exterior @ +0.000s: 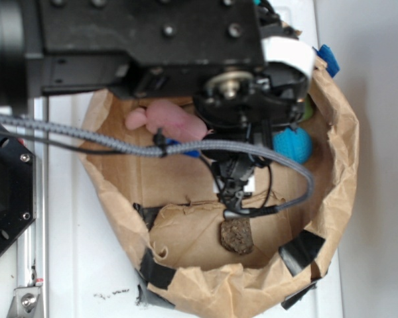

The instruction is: Grab the green animal.

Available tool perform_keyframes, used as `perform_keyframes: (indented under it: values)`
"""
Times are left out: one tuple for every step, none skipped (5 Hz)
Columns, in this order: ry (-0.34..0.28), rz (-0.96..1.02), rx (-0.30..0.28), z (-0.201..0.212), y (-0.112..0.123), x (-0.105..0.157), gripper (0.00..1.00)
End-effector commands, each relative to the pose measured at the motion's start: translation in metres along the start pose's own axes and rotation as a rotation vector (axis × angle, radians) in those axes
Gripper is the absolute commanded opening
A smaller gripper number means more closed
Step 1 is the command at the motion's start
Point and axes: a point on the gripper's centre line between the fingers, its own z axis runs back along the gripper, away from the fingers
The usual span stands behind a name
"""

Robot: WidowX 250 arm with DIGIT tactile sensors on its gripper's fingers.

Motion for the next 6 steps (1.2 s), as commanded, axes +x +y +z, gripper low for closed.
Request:
perform_keyframes:
  values:
    - [-0.033, 0.042, 0.0, -0.009, 0.016, 0.018, 1.0]
    - [-0.05, 0.073, 0.005, -0.025, 0.022, 0.025, 1.0]
    - [-0.06, 0.087, 0.008, -0.036, 0.022, 0.032, 1.0]
    - [-0.074, 0.098, 0.004, -0.039, 0.022, 0.038, 1.0]
    - [-0.086, 0.1, 0.004, -0.039, 0.021, 0.043, 1.0]
    - [-0.1, 0.059, 0.021, -0.045, 0.025, 0.047, 1.0]
